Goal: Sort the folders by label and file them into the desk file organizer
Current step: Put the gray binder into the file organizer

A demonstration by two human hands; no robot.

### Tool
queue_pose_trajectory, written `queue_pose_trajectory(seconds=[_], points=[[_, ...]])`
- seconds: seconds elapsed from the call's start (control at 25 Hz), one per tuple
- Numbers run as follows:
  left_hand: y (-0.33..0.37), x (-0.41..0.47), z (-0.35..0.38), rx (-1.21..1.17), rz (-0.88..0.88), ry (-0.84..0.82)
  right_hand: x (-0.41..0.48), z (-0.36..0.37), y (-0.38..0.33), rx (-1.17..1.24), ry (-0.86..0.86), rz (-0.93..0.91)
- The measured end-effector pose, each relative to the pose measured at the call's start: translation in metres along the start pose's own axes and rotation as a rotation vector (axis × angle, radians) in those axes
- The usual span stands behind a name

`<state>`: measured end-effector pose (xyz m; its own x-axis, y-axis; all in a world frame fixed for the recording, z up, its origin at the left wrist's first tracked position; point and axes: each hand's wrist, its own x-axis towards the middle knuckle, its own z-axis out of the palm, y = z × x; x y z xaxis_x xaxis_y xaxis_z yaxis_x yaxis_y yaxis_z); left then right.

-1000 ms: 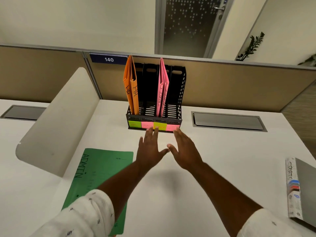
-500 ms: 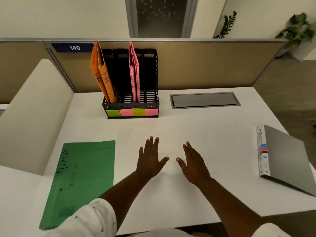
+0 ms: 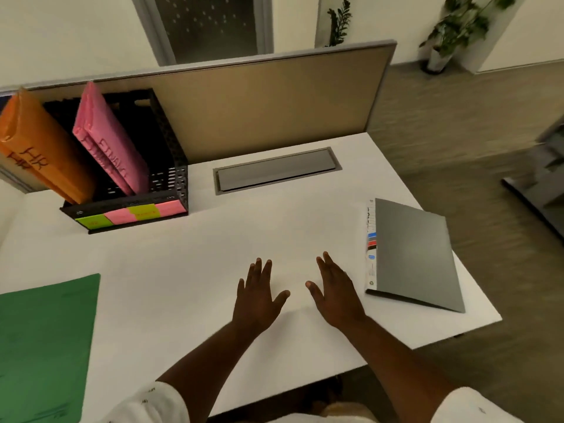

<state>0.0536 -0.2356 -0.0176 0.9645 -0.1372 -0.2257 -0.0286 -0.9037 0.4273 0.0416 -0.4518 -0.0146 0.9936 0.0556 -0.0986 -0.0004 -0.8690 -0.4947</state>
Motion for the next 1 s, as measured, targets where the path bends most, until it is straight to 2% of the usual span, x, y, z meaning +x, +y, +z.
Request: queue_pose_trajectory(seconds=[0.24, 0.48, 0.68, 0.88, 1.0], points=[[0.107, 0.019, 0.045, -0.027, 0.037, -0.112, -0.007, -0.052, 0.104, -0.047, 0.05, 0.091], [0.185, 0.056, 0.072, -0.197, -0.028, -0.33, -0.013, -0.072, 0.184, -0.103, -0.029, 0.306], [0.222, 0.086, 0.094, -0.305, -0.142, -0.403, -0.023, -0.07, 0.21, -0.106, -0.13, 0.255], [0.242, 0.108, 0.1, -0.563, -0.361, -0.408, -0.017, -0.071, 0.219, -0.082, -0.201, 0.253], [0.247, 0.12, 0.086, -0.716, -0.449, -0.419, -0.012, -0.071, 0.22, -0.16, -0.244, 0.189]])
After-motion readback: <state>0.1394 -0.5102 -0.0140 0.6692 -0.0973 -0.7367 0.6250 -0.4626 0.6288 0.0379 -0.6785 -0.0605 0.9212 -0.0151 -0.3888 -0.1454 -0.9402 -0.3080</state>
